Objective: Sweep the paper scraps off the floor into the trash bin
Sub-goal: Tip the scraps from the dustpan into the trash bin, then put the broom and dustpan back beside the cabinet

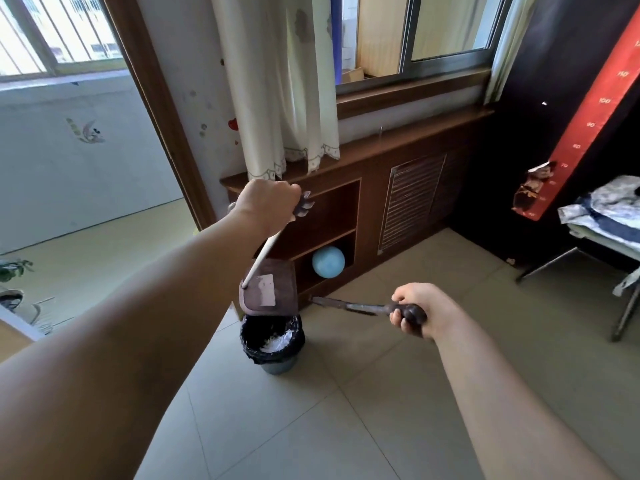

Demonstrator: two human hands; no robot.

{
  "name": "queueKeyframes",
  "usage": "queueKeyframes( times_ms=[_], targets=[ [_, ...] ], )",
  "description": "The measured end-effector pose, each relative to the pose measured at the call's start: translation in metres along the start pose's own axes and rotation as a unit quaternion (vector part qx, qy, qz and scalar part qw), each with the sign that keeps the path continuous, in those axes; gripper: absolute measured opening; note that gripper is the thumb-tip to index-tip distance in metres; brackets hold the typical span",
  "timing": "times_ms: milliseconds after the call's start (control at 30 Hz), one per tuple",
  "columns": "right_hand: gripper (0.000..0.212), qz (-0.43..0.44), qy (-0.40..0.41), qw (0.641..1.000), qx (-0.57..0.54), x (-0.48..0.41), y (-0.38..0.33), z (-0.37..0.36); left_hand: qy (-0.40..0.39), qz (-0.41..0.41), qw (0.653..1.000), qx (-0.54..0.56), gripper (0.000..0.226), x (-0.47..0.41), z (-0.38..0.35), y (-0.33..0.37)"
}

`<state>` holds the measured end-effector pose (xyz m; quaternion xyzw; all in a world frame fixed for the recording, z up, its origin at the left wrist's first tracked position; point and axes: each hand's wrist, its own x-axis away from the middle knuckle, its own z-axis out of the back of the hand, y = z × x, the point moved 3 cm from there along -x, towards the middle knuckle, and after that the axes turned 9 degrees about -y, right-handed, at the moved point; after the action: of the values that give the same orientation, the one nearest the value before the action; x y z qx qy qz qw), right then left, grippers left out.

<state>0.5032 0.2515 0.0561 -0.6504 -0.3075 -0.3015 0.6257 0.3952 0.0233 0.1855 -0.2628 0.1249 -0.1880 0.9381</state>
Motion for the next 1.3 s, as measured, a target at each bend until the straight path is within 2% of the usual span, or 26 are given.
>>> queueKeyframes(
  times_ms=[233,433,567,800,1000,1300],
  targets=[
    [0.022,-0.002,-0.012,0.991,-0.134,-0.003,-0.007,0.001,0.001,-0.025,0.999,0.031,0.034,-0.022,0.009,0.008],
    [0.031,-0.004,0.02,0.99,-0.14,-0.023,-0.029,-0.003,0.001,-0.069,0.997,0.034,0.036,-0.056,-0.002,0.024],
    [0.03,0.001,0.03,0.979,-0.199,-0.041,-0.051,0.001,-0.002,-0.094,0.994,0.05,0.037,-0.088,-0.015,0.032],
    [0.022,0.018,0.052,0.957,-0.286,-0.089,-0.109,-0.006,-0.019,-0.142,0.984,0.108,0.03,-0.163,-0.051,0.024],
    [0.026,0.009,0.083,0.947,-0.31,-0.13,-0.153,-0.017,-0.048,-0.194,0.97,0.136,0.029,-0.215,-0.088,0.021],
    [0.021,-0.017,0.104,0.93,-0.351,-0.181,-0.17,-0.019,-0.094,-0.225,0.955,0.17,0.032,-0.26,-0.143,0.027]
  ],
)
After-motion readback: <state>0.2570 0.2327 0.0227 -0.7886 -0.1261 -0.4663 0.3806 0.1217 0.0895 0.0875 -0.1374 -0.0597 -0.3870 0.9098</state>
